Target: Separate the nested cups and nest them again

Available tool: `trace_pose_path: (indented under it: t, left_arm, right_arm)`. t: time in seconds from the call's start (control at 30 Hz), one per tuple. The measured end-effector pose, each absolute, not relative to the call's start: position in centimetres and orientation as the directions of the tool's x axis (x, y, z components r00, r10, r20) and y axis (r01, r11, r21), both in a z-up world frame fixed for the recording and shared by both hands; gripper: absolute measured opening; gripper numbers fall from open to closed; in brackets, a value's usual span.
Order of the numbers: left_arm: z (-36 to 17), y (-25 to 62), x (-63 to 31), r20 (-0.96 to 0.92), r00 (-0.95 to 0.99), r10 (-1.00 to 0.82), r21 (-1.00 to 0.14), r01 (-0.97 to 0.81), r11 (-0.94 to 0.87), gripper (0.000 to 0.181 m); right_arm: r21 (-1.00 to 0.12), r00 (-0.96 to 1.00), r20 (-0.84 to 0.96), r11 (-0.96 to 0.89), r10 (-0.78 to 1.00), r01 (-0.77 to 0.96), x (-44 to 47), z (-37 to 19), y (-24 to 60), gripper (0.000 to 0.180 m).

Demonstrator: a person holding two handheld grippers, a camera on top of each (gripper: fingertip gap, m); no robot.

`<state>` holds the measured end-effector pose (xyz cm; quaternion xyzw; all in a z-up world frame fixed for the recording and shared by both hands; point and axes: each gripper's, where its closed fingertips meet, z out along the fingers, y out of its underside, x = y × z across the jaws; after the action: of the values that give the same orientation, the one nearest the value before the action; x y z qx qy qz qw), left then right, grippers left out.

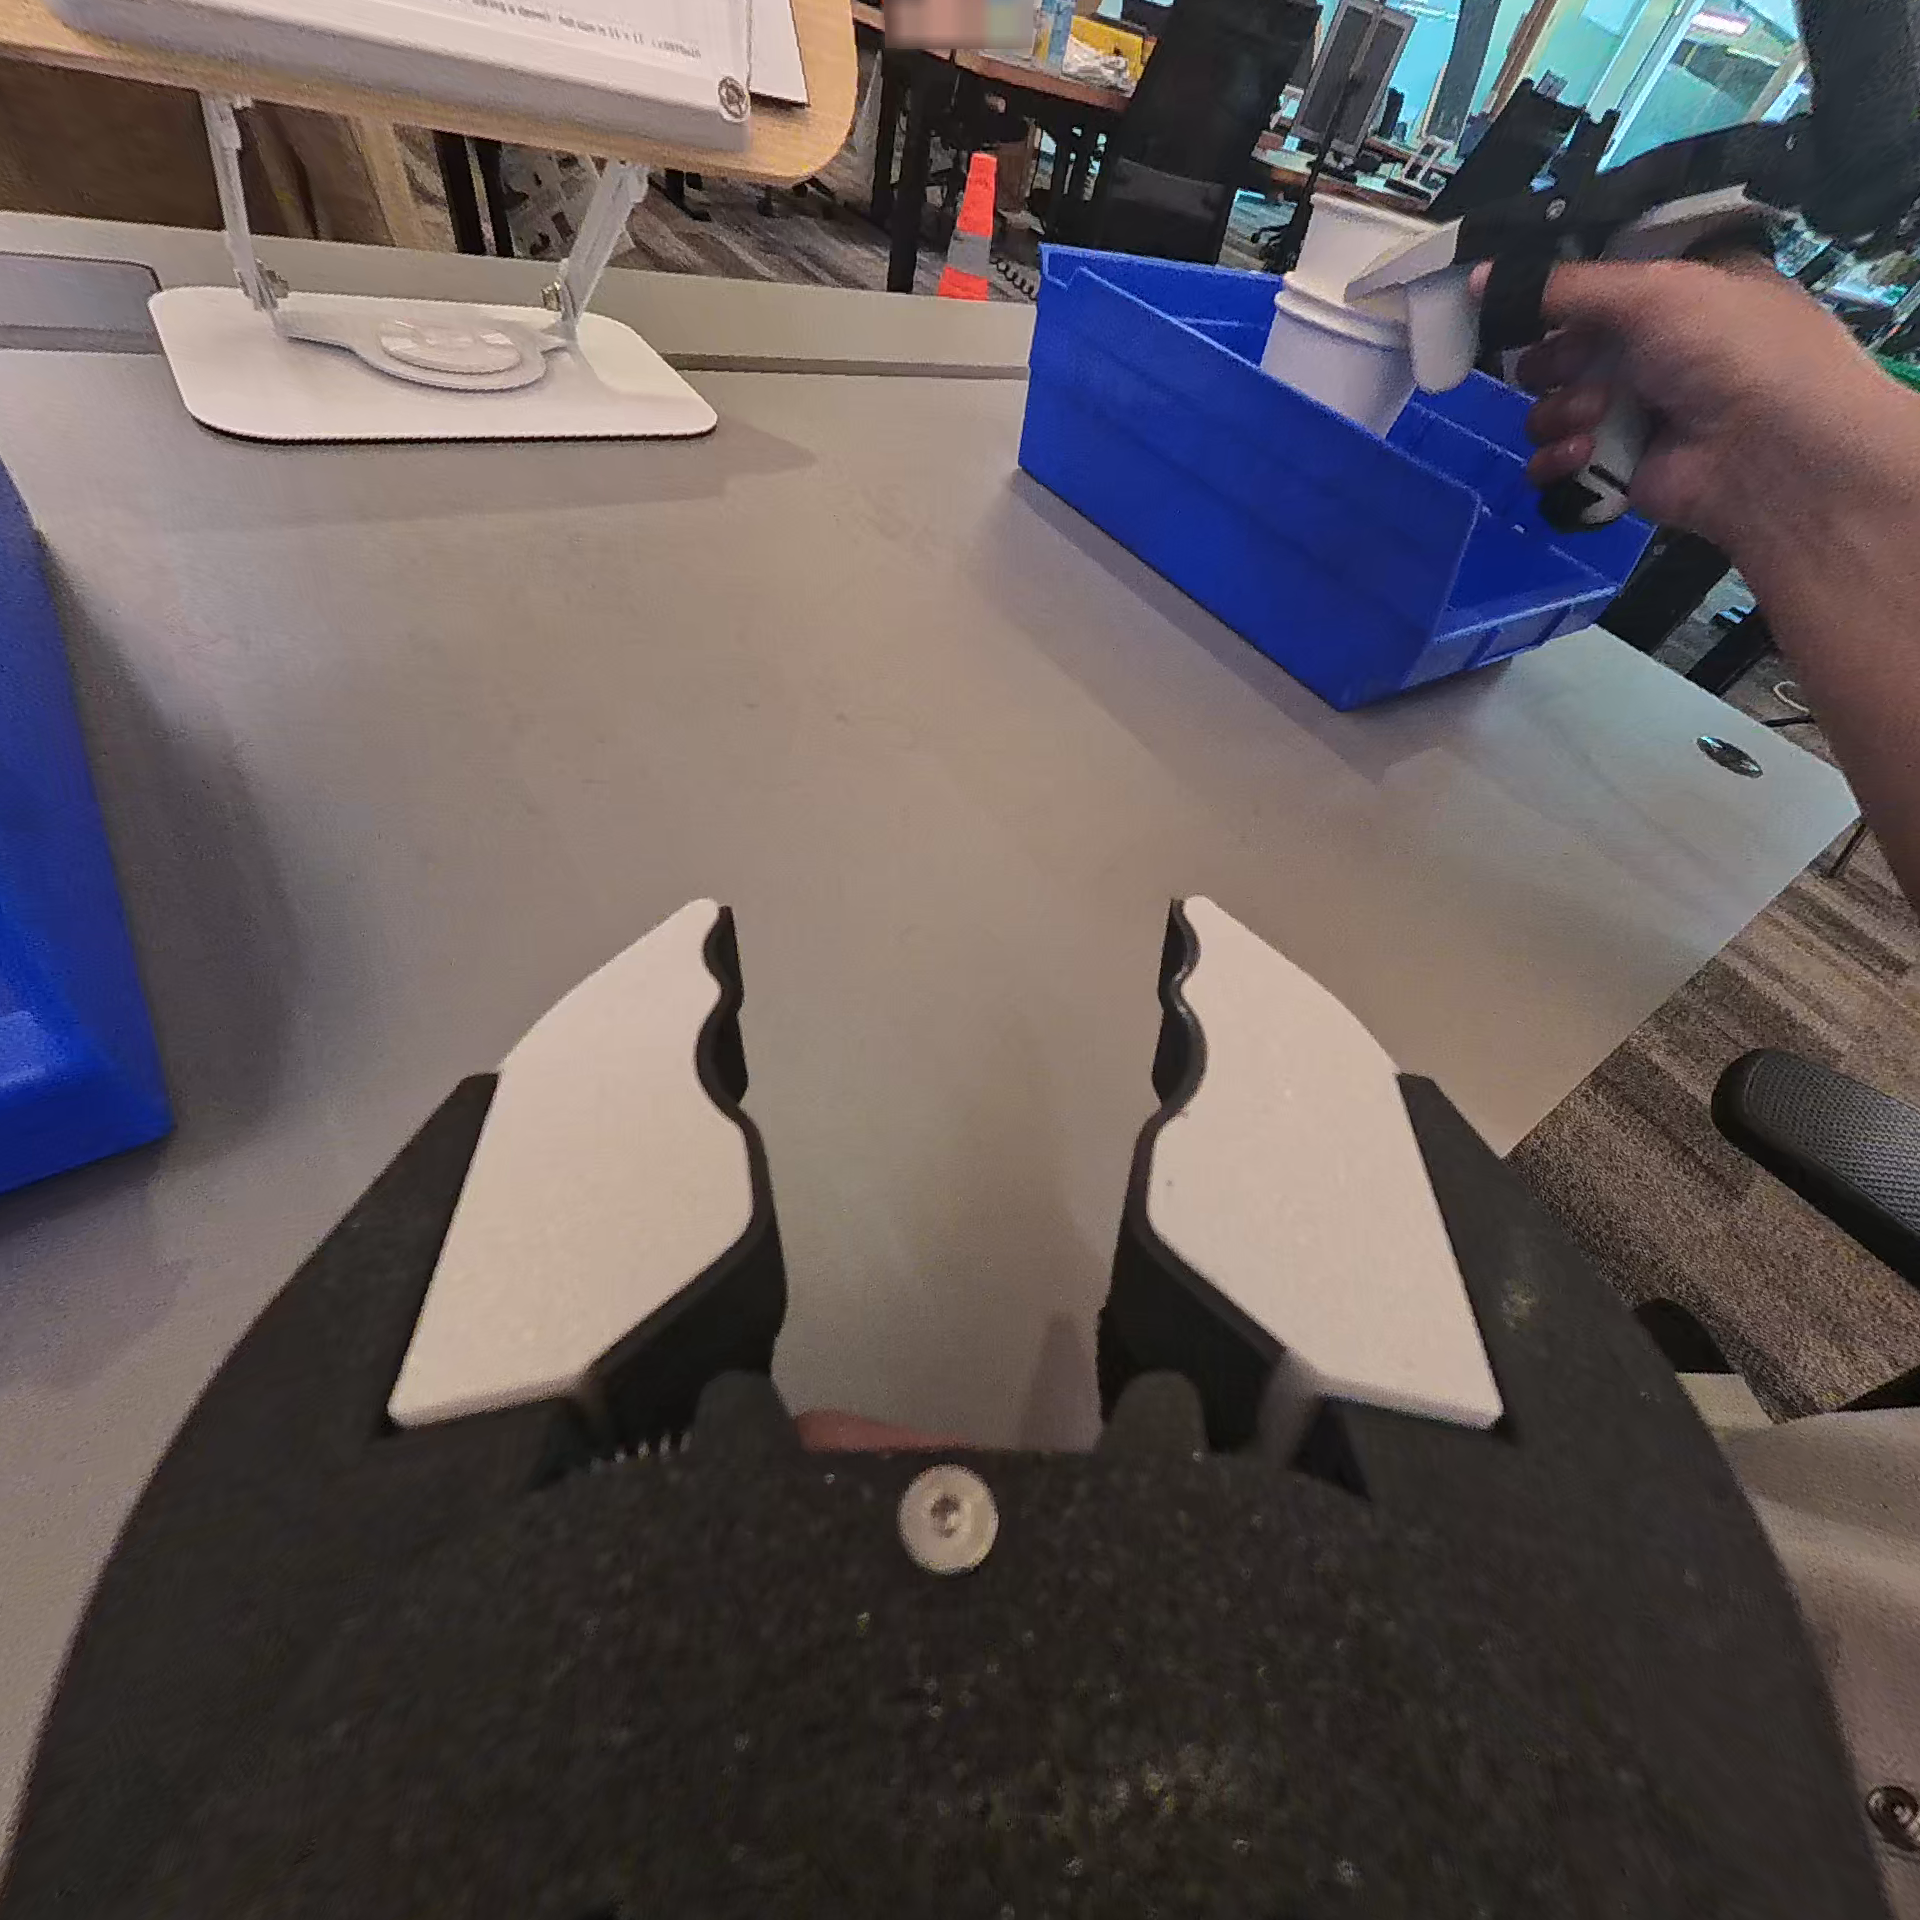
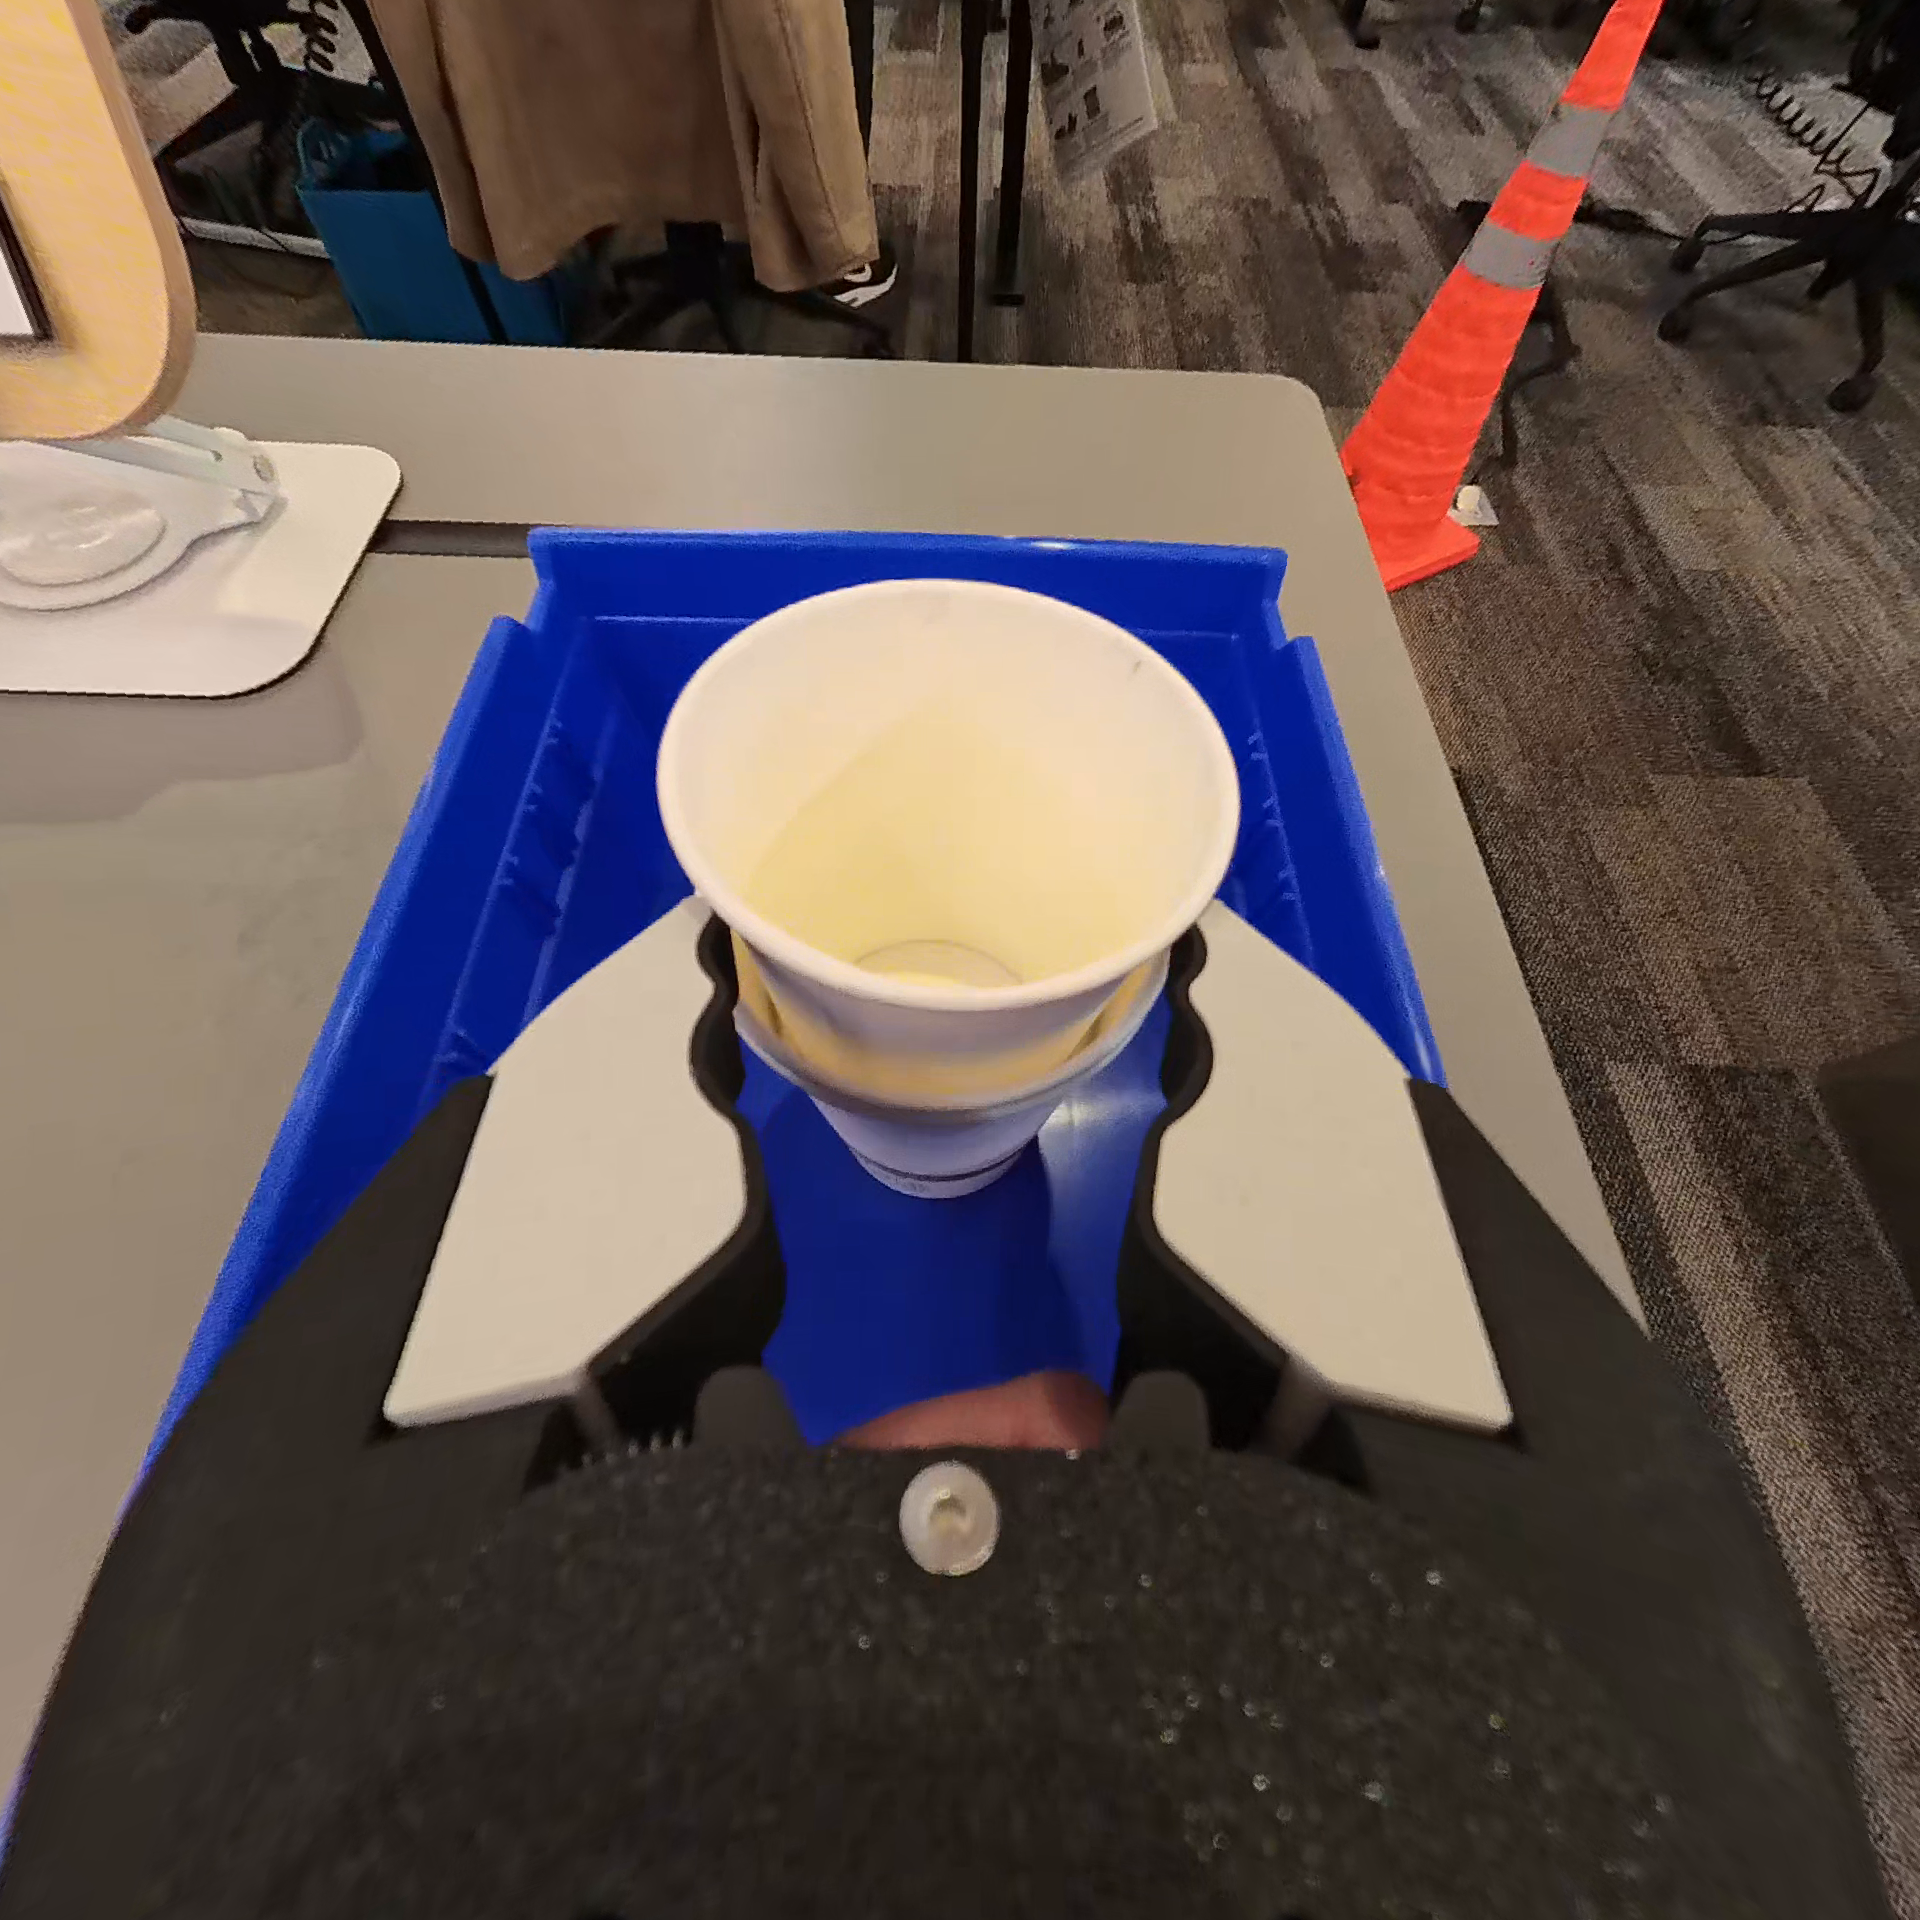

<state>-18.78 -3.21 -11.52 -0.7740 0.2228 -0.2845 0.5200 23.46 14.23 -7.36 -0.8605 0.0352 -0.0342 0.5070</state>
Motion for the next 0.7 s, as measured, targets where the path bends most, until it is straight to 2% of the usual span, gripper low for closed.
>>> trace_pose_path:
  t: [0.13,0.23,0.47,0.57,0.7]
  left_arm:
    - [-11.8,-3.4,-18.4,0.213,0.731,-0.648,-0.927,-0.057,-0.37,0.077]
    - [-11.8,-3.5,-18.2,0.215,0.727,-0.652,-0.926,-0.06,-0.372,0.077]
    - [-11.8,-3.8,-17.8,0.243,0.709,-0.662,-0.92,-0.048,-0.389,0.077]
    - [-11.6,-3.5,-18.3,0.229,0.724,-0.651,-0.926,-0.044,-0.375,0.078]
    - [-10.6,-1.3,-21.6,0.133,0.823,-0.552,-0.948,-0.058,-0.314,0.078]
  right_arm:
    - [-0.877,0.996,0.015,-0.48,-0.087,-0.028,23.4,-7.5,14.0,0.08]
    - [-0.866,0.998,0.031,-0.499,-0.051,0.002,23.0,-7.3,13.6,0.091]
    - [-0.874,0.998,0.065,-0.483,-0.006,0.054,21.9,-5.6,10.0,0.091]
    - [-0.926,0.999,0.038,-0.374,0.015,0.041,19.4,-3.9,7.0,0.088]
    - [-0.973,0.974,0.012,-0.223,0.227,0.064,9.6,-2.7,2.2,0.085]
